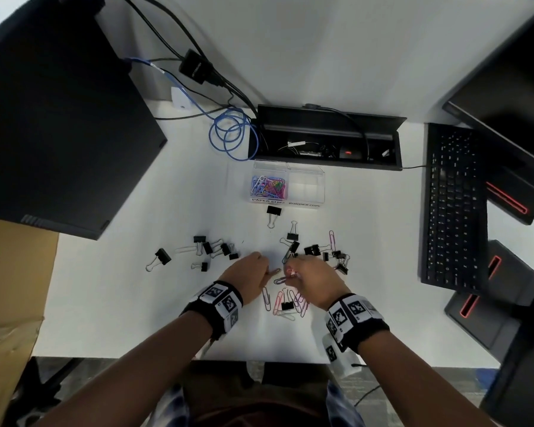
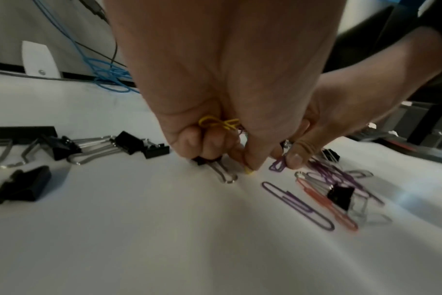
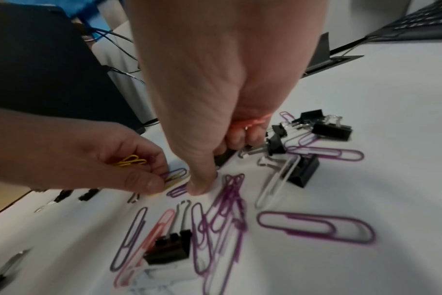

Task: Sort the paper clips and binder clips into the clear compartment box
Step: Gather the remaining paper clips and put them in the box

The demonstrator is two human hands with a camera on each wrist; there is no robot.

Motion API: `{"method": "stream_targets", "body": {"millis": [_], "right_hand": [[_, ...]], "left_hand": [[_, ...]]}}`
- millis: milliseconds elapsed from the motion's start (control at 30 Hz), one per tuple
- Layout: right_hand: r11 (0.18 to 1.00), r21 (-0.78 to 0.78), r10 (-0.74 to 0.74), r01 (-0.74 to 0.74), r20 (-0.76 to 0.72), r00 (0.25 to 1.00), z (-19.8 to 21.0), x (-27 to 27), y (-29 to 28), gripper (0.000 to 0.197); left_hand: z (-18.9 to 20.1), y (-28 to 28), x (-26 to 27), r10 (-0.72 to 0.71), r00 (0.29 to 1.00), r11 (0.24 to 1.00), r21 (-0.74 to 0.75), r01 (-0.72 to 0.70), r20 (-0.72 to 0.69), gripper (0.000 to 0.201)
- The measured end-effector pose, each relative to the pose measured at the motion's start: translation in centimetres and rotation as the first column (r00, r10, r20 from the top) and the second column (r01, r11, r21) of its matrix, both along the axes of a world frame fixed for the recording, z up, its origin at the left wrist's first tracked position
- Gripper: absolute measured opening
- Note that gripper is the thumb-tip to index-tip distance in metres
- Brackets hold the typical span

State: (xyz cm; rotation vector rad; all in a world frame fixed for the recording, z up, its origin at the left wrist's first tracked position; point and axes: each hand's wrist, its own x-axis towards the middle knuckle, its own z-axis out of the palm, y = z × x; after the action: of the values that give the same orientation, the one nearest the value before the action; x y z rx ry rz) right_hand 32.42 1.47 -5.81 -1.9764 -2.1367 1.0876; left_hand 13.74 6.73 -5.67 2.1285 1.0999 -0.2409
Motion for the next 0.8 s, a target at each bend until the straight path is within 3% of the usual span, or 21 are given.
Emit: {"method": "stream_targets", "body": {"millis": [133, 233, 400, 500, 600, 733, 800], "right_hand": [[0.998, -0.058, -0.037, 0.035, -0.027, 0.999, -0.2, 0.0, 0.6, 0.019], [0.978, -0.1, -0.196, 0.181, -0.174, 0.965, 0.8, -0.1, 1.3, 0.016], [0.825, -0.172, -0.565, 0.539, -0.307, 0.766, 4.2, -0.4, 5.5, 0.019], [0.744, -0.192, -0.663, 0.64, -0.332, 0.671, 5.9, -0.4, 10.0, 0.021], [0.689, -0.293, -0.724, 0.663, -0.324, 0.609, 6.8, -0.9, 14.2, 0.022], [0.606, -0.427, -0.795, 0.671, -0.331, 0.507, 4.5, -0.9, 17.6, 0.033], [0.595, -0.422, -0.803, 0.683, -0.347, 0.485, 4.1, -0.9, 18.1, 0.028]], "left_hand": [[0.7, 1.1, -0.4, 0.173, 0.983, 0.971, -0.18, -0.159, 0.062, 0.03], [2.4, 2.9, -0.8, 0.352, 0.929, 0.912, -0.266, -0.313, 0.115, 0.023], [6.2, 8.4, 0.3, 0.575, 0.786, 0.801, -0.353, -0.483, 0.228, 0.022], [7.5, 12.4, 2.1, 0.555, 0.807, 0.82, -0.295, -0.491, 0.2, 0.024], [7.8, 15.1, 4.0, 0.567, 0.815, 0.795, -0.337, -0.504, 0.121, 0.03], [7.2, 16.9, 5.1, 0.755, 0.65, 0.58, -0.553, -0.599, 0.087, 0.025], [7.2, 17.1, 5.0, 0.783, 0.616, 0.548, -0.563, -0.619, 0.084, 0.023]]}}
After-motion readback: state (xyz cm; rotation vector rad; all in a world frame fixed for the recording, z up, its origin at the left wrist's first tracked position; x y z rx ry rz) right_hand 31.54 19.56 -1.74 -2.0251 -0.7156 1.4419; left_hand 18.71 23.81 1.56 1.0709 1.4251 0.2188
